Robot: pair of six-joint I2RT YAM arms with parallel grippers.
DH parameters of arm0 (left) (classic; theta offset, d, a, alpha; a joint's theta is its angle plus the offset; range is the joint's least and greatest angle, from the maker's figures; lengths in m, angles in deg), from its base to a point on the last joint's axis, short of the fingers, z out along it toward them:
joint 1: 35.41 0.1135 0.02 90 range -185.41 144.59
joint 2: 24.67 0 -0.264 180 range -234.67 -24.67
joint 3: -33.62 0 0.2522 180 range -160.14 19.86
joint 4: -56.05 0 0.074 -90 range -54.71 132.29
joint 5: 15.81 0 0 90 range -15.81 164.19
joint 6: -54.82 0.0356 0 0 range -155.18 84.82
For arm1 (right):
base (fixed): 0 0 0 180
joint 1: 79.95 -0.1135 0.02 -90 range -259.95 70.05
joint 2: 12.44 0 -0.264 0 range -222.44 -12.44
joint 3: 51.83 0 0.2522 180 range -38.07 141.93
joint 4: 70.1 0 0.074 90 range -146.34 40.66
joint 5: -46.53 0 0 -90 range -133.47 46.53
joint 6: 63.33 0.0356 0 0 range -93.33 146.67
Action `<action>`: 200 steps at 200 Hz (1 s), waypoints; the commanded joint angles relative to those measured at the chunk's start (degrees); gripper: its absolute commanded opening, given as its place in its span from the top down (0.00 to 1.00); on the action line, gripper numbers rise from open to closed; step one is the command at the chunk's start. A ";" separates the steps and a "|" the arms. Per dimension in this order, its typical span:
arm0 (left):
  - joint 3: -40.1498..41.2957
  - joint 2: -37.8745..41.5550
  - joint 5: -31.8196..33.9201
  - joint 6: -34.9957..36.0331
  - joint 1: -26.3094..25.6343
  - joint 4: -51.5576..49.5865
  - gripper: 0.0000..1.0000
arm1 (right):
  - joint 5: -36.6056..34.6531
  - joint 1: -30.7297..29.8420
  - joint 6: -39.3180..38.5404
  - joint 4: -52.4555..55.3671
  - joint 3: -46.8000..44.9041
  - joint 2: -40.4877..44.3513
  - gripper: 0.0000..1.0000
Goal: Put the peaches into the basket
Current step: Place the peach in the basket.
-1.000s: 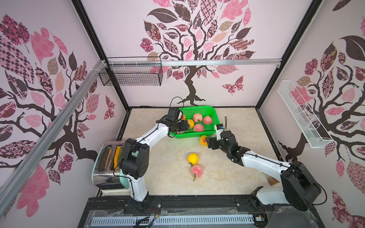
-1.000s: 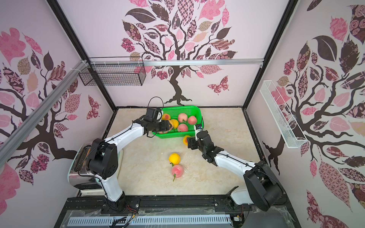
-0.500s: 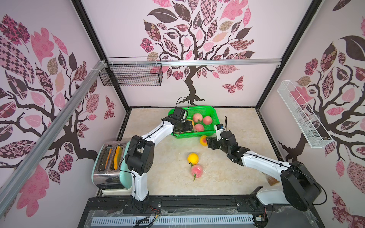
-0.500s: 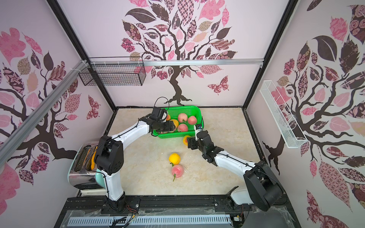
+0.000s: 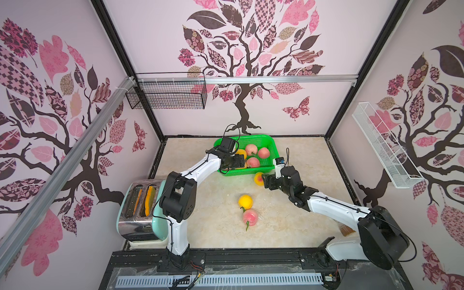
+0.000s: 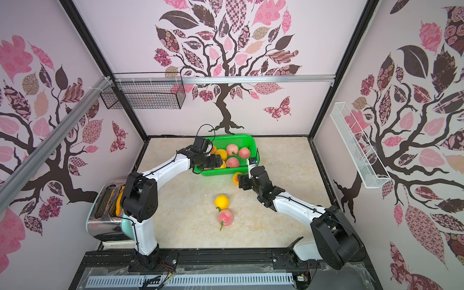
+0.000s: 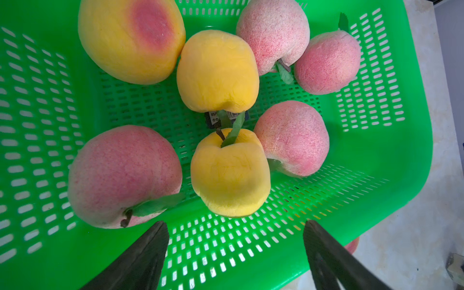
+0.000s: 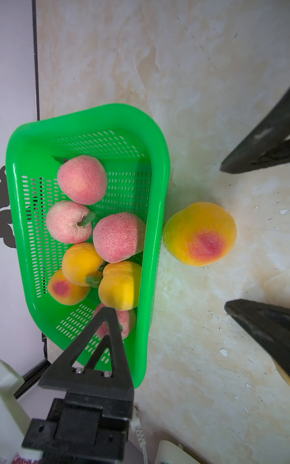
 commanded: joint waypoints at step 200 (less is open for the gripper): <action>5.41 9.29 0.82 2.31 -0.84 0.90 0.14 | -0.90 -0.27 -0.05 0.46 -0.05 0.39 0.19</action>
